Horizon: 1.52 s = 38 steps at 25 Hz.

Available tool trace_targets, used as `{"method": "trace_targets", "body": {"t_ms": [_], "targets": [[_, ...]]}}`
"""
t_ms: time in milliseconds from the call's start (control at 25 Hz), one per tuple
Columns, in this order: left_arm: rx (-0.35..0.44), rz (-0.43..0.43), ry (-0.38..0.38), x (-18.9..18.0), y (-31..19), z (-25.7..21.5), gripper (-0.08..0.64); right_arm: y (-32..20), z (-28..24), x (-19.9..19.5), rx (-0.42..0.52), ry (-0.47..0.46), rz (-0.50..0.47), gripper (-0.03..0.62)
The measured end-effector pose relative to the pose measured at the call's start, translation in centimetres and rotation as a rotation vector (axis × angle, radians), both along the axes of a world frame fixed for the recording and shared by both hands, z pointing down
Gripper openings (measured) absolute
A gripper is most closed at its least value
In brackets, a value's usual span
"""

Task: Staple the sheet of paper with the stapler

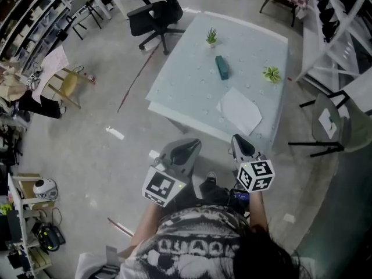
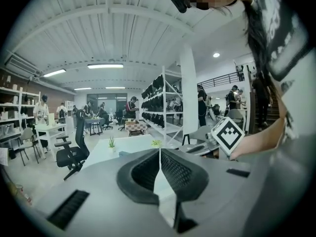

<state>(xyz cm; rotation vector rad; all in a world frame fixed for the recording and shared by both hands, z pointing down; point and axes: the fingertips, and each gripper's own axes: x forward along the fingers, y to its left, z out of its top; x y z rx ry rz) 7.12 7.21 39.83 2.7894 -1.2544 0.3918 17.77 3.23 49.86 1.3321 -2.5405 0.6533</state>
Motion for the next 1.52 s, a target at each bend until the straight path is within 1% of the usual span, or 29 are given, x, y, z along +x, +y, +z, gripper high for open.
{"method": "trace_targets", "body": {"t_ms": [80, 200, 280, 320, 480, 640, 720, 840, 880, 1000, 1080, 1200, 1240, 1400, 1520], "targets": [[-0.008, 0.028, 0.000, -0.1, -1.1, 0.4, 0.006, -1.0, 1.5, 1.1, -0.032, 0.011, 0.047, 0.029], [-0.012, 0.082, -0.012, -0.4, -3.2, 0.8, 0.007, -2.7, 4.2, 2.7, -0.088, 0.058, 0.117, 0.065], [-0.010, 0.121, -0.013, -1.0, -4.9, 1.0, 0.006, -4.1, 6.2, 3.9, -0.139, 0.085, 0.174, 0.129], [-0.011, 0.142, -0.012, -1.4, -5.8, 1.0, 0.006, -4.8, 7.1, 4.5, -0.161, 0.091, 0.213, 0.149], [-0.001, 0.227, -0.026, -3.3, -10.5, 1.0, 0.006, -7.8, 9.8, 7.6, -0.228, 0.101, 0.419, 0.153], [0.005, 0.290, -0.010, -4.9, -14.9, 1.0, 0.006, -10.0, 12.5, 11.2, -0.302, 0.141, 0.614, 0.153], [-0.007, 0.316, -0.004, -5.7, -16.6, 1.5, 0.006, -10.7, 14.0, 12.6, -0.346, 0.146, 0.695, 0.153], [-0.030, 0.349, -0.005, -6.7, -18.3, 2.4, 0.006, -11.6, 15.9, 13.8, -0.421, 0.108, 0.777, 0.158], [-0.037, 0.358, -0.008, -7.0, -18.8, 2.8, 0.006, -11.9, 16.3, 14.0, -0.439, 0.088, 0.797, 0.169], [-0.064, 0.381, -0.016, -8.1, -20.0, 3.9, 0.006, -12.6, 16.9, 14.2, -0.469, 0.040, 0.849, 0.170], [-0.076, 0.392, -0.020, -8.9, -20.8, 4.3, 0.006, -12.8, 17.1, 14.4, -0.488, 0.028, 0.882, 0.158], [-0.084, 0.407, -0.029, -10.2, -21.9, 4.9, 0.006, -12.6, 17.5, 14.7, -0.515, 0.011, 0.921, 0.047], [-0.087, 0.410, -0.036, -10.8, -22.2, 5.1, 0.006, -12.5, 17.5, 14.6, -0.514, -0.001, 0.926, 0.032], [-0.102, 0.400, -0.059, -13.2, -24.0, 6.3, 0.006, -13.1, 16.7, 13.3, -0.475, -0.049, 0.911, 0.006], [-0.106, 0.390, -0.062, -14.3, -25.2, 6.9, 0.006, -14.3, 15.5, 11.6, -0.433, -0.025, 0.833, 0.002]]}}
